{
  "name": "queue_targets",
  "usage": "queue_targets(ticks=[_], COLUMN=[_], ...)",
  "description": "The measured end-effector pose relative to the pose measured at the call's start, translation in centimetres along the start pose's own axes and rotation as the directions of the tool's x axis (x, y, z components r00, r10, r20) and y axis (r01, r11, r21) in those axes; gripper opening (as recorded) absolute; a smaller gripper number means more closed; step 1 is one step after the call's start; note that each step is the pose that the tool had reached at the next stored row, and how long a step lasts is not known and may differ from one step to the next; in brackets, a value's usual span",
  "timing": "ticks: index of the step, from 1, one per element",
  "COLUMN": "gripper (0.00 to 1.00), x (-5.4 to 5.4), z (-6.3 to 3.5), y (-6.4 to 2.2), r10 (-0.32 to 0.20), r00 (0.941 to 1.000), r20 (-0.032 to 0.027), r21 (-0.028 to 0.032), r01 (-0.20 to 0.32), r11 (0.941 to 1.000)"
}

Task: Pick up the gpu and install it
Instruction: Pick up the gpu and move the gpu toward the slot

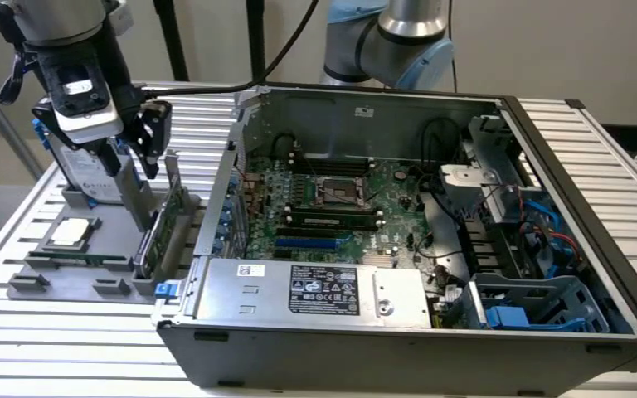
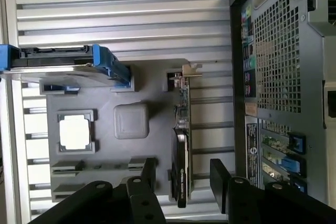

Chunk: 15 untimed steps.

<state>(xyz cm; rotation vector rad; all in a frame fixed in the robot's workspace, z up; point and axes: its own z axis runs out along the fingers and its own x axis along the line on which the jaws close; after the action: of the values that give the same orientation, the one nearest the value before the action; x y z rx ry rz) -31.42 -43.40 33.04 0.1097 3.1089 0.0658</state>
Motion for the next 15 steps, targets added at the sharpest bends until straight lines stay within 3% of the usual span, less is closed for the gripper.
queue_targets(ticks=[15], gripper=[1.00], x=[-0.1], z=[2.71], y=[-0.52], r10=[0.000], r00=[1.0000], r20=[-0.0001], r21=[0.0001], r01=[0.000], r11=[1.0000])
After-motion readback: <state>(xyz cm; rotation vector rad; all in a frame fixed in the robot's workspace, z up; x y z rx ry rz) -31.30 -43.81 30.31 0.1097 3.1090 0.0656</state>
